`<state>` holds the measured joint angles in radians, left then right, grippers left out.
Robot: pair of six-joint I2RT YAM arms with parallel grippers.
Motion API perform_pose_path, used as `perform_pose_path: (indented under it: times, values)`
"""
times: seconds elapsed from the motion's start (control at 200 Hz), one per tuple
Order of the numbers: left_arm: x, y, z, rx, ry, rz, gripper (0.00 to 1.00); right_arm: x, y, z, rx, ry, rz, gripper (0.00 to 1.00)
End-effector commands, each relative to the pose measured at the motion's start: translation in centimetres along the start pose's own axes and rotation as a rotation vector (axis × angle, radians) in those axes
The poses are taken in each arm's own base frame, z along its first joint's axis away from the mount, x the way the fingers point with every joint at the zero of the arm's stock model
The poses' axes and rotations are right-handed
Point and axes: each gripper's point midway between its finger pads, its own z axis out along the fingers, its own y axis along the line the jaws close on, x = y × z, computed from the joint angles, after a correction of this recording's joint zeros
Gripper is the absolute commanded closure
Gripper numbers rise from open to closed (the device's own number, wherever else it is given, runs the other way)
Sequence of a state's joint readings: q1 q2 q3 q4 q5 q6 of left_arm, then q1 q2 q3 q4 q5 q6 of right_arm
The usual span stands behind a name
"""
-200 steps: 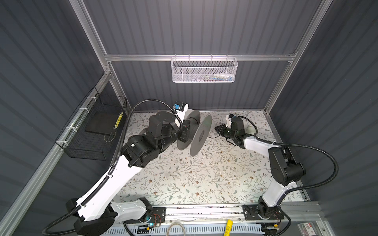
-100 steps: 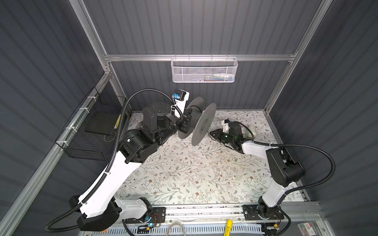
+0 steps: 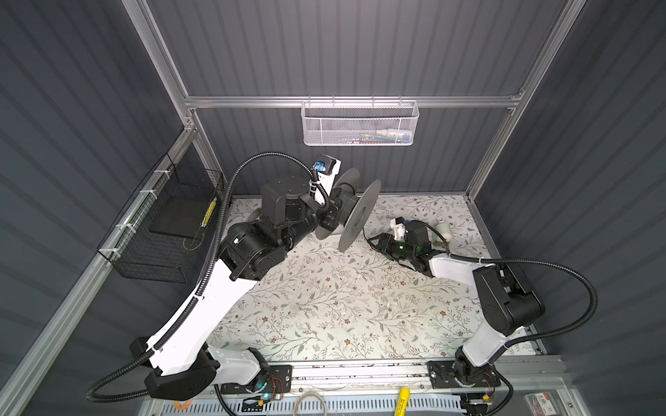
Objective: Wrap the cables
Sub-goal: 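Hold the spool raised with the left gripper while the right gripper regrasps the cable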
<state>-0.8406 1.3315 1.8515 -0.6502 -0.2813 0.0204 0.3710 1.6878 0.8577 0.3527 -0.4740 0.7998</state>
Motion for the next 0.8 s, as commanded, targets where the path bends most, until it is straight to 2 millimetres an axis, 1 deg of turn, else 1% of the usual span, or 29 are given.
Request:
perform_pose_path:
  times: [0.0,0.095,0.11,0.185,0.265,0.305,0.395,0.51,0.57,0.645,0.73,0.795]
  values:
    - [-4.4,1.1,-2.2,-0.025,-0.147,-0.019,1.0,0.9,-2.0,-1.3,0.112,0.033,-0.086,0.39]
    - [-4.6,1.1,-2.5,-0.019,-0.148,-0.021,1.0,1.3,-3.5,-2.3,0.209,0.043,-0.133,0.37]
    - [-4.6,1.1,-2.6,-0.018,-0.148,-0.022,1.0,1.0,-4.0,-2.5,0.246,0.024,-0.143,0.37]
    - [-4.7,1.0,-2.8,-0.012,-0.145,-0.025,1.0,0.6,-5.6,-3.6,0.352,0.008,-0.186,0.36]
    - [-4.5,1.0,-3.0,-0.006,-0.137,-0.028,1.0,0.2,-6.5,-4.6,0.428,-0.006,-0.236,0.35]
    - [-4.4,1.0,-3.1,-0.007,-0.133,-0.03,1.0,0.0,-6.5,-5.1,0.447,-0.013,-0.254,0.37]
    - [-3.8,0.9,-3.0,-0.001,-0.119,-0.033,1.0,-0.5,-5.0,-6.1,0.415,-0.047,-0.319,0.4]
    - [-3.7,0.9,-3.2,0.001,-0.119,-0.042,1.0,-0.8,-2.5,-6.9,0.347,-0.087,-0.462,0.49]
    - [-4.0,1.2,-3.4,-0.009,-0.124,-0.043,1.0,0.2,-0.9,-6.5,0.275,-0.058,-0.567,0.54]
    - [-4.2,1.4,-3.7,-0.022,-0.121,-0.047,1.0,1.7,0.8,-5.7,0.2,-0.04,-0.674,0.56]
    - [-4.5,1.7,-3.8,-0.034,-0.118,-0.056,1.0,2.8,2.2,-5.0,0.114,-0.048,-0.695,0.55]
    - [-4.6,1.8,-3.9,-0.039,-0.115,-0.064,1.0,3.4,3.3,-4.7,0.047,-0.061,-0.709,0.53]
